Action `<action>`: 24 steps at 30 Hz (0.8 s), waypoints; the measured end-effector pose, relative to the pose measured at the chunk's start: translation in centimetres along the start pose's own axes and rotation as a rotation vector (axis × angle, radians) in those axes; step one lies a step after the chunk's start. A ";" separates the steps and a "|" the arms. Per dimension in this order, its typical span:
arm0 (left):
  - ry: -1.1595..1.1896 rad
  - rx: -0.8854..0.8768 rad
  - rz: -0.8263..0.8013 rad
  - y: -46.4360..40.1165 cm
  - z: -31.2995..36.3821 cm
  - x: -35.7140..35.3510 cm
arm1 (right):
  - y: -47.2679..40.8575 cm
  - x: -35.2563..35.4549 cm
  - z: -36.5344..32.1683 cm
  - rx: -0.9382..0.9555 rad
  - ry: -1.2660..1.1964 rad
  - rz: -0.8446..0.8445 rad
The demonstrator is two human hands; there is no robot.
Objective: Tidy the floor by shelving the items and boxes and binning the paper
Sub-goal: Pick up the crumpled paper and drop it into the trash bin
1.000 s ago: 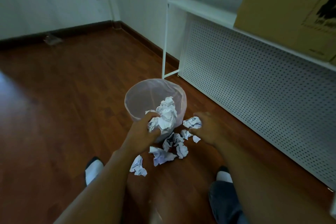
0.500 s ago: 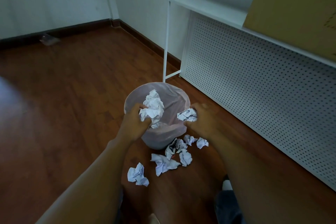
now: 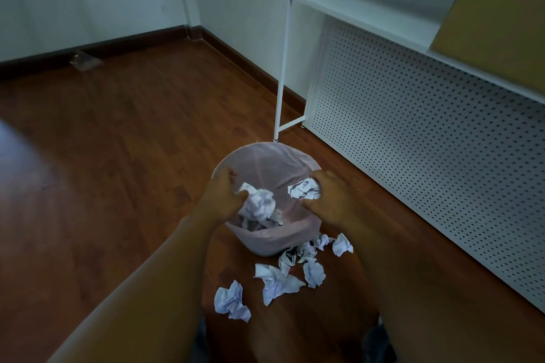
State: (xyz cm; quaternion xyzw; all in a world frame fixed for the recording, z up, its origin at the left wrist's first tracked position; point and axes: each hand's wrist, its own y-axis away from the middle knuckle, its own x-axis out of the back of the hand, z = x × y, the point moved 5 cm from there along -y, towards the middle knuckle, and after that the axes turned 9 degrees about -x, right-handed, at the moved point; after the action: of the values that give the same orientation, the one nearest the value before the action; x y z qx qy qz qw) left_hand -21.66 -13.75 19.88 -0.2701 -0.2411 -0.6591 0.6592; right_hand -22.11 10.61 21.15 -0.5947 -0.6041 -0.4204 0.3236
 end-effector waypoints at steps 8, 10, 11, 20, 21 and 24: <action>-0.094 -0.068 -0.138 -0.4 -0.2 -0.7 | -1.1 -1.6 -1.2 -0.010 -0.032 -0.074; -0.128 -0.111 -0.176 0.1 -0.3 -1.2 | -0.8 -1.9 -1.2 -0.020 -0.026 -0.074; -0.139 -0.128 -0.187 0.5 -0.3 -1.5 | -0.6 -2.1 -1.2 -0.023 -0.027 -0.073; 0.033 -0.131 -0.314 7.0 0.7 -4.0 | 1.9 -5.6 2.5 -0.198 -0.144 -0.071; 0.026 -0.115 -0.386 7.9 0.4 -4.4 | 2.3 -6.0 3.1 -0.211 -0.159 -0.056; -0.035 -0.018 -0.584 10.0 -1.3 -5.9 | 3.5 -7.3 4.9 -0.247 -0.190 -0.010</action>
State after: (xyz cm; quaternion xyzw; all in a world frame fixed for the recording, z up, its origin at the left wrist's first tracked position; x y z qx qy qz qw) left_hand -11.81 -10.48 14.56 -0.2064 -0.3140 -0.8184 0.4348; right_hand -17.54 11.50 12.91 -0.6640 -0.5785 -0.4352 0.1872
